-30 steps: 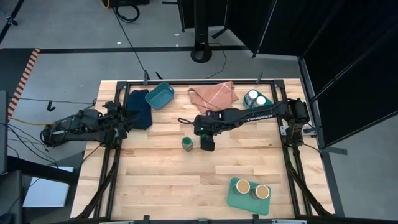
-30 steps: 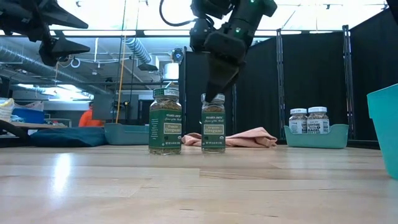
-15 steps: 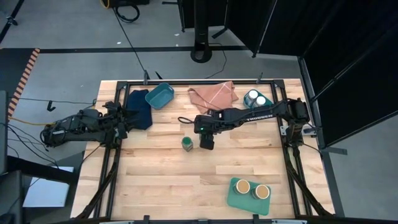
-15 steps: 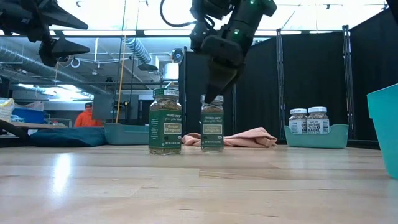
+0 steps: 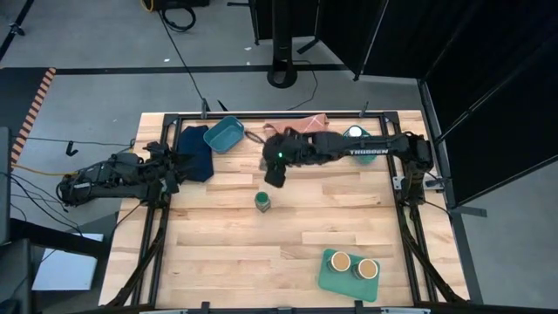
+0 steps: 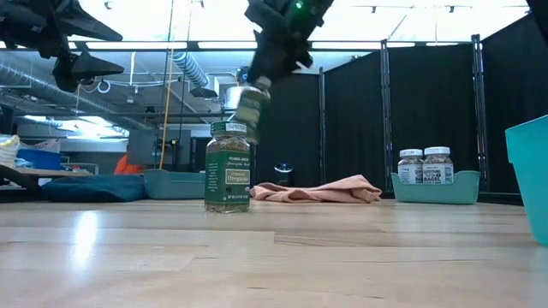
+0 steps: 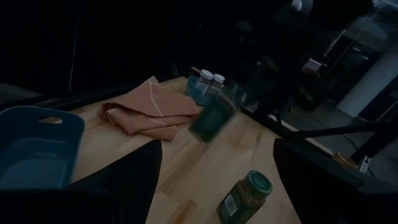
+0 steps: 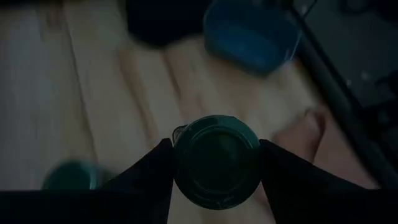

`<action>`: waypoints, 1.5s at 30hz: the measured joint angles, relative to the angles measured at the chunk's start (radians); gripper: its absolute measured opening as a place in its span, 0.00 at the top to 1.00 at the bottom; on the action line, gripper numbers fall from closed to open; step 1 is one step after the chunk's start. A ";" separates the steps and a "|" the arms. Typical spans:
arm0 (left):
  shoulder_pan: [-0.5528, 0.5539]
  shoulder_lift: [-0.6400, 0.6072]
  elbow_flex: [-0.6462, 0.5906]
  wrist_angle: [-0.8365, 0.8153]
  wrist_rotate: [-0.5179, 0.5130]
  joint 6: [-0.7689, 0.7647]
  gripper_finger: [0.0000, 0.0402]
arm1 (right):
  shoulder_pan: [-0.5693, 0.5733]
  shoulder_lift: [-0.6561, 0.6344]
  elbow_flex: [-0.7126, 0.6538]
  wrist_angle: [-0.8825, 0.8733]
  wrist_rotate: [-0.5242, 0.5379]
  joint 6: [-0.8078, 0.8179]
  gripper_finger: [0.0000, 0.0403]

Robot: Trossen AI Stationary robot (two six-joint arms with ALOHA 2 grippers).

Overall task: Sort spices by type
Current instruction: Put the right green seasoning bottle into the blue bin

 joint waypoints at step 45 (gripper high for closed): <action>0.000 0.002 0.000 -0.009 0.005 -0.052 0.22 | -0.245 0.414 0.518 0.305 -0.172 -0.005 0.49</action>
